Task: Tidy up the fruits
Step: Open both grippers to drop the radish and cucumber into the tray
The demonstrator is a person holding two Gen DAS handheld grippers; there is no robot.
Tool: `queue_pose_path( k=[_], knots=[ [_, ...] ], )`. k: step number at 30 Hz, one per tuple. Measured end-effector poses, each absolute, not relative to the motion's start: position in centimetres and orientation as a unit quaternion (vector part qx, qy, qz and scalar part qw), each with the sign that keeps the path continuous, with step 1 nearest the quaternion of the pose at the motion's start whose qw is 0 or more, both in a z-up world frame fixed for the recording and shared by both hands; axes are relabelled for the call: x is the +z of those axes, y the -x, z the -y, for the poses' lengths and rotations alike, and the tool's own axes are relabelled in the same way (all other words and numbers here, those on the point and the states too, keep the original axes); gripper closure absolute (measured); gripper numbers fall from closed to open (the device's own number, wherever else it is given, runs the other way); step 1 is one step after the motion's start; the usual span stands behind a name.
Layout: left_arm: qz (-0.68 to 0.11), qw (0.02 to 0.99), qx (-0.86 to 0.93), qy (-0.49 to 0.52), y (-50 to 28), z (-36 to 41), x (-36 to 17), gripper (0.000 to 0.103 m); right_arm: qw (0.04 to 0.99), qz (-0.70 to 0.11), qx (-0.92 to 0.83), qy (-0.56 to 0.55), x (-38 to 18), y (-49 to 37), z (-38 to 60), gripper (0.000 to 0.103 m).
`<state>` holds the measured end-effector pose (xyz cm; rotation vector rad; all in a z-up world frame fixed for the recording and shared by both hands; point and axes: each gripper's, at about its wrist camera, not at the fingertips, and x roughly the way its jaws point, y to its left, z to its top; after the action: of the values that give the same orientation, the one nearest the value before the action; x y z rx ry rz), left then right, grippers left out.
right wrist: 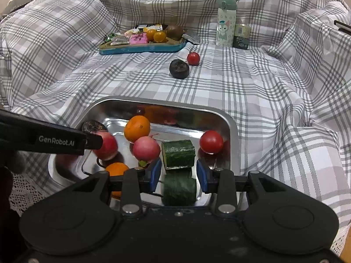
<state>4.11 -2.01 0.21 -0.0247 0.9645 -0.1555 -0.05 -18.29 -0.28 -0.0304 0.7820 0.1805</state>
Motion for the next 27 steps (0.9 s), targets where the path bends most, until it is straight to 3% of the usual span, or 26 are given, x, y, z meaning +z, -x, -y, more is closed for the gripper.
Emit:
queue_pose_path(
  k=[27],
  knots=[
    [-0.423,0.903,-0.074,-0.002,-7.3,2.0,2.2,0.053,0.936,-0.345,0.073,0.008,0.3,-4.2,19.7,0.066]
  ],
)
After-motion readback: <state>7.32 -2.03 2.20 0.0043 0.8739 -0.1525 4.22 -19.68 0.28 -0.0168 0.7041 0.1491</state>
